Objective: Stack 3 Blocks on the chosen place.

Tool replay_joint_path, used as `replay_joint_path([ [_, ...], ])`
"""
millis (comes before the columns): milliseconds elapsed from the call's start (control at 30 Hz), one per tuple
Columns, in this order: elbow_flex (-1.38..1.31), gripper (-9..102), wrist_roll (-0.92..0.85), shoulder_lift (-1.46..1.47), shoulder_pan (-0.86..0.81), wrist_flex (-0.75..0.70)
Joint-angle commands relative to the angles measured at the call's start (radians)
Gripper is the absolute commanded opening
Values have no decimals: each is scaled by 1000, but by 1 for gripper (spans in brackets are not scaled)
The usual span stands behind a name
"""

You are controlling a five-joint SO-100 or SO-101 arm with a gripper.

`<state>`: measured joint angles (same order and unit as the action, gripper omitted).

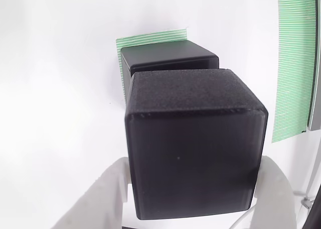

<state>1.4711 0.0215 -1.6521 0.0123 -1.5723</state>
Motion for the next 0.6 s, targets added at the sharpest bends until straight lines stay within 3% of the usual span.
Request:
replay_joint_path([
  [0,-9,17,-6,-6,-2,0],
  [567,-55,19,-6,58,0,0],
])
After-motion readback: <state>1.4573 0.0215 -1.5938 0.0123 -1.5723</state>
